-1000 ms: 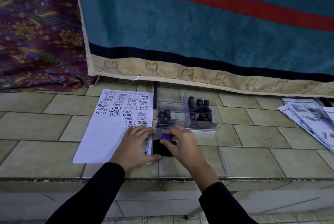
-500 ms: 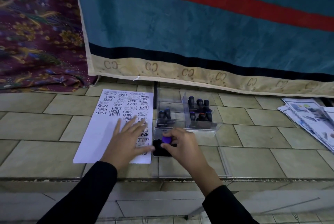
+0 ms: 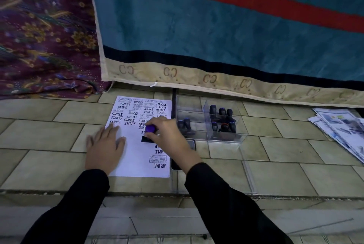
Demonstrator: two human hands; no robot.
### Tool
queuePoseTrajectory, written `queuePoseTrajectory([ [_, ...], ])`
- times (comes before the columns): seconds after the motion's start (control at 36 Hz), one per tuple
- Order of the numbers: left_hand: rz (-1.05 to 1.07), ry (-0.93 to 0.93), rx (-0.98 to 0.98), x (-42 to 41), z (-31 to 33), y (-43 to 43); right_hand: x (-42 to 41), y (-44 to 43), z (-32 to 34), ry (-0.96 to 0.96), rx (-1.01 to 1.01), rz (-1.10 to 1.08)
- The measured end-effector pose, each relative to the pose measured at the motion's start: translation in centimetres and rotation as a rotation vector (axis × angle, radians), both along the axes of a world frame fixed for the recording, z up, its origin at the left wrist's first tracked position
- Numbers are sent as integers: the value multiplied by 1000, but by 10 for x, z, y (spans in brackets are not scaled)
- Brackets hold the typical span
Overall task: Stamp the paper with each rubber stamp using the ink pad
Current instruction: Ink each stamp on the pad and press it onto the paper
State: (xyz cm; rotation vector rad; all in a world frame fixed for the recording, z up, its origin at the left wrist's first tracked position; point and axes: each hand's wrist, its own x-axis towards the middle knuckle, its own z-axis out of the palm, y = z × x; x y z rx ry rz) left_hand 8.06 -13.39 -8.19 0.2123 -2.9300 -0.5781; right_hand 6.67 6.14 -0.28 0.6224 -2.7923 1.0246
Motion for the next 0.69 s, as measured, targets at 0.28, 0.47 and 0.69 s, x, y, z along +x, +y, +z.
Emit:
queuePoseTrajectory([
  [0.28,11,-1,3,1,2,3,-7,-12,-9,-60,31,-7],
  [0.47,7,3,10,1,1,2,-8,-16,-13,-73,22,-12],
  [0.69,9,5,3,-1,-3,2,-6,-19,-14,-91,-15,-47],
])
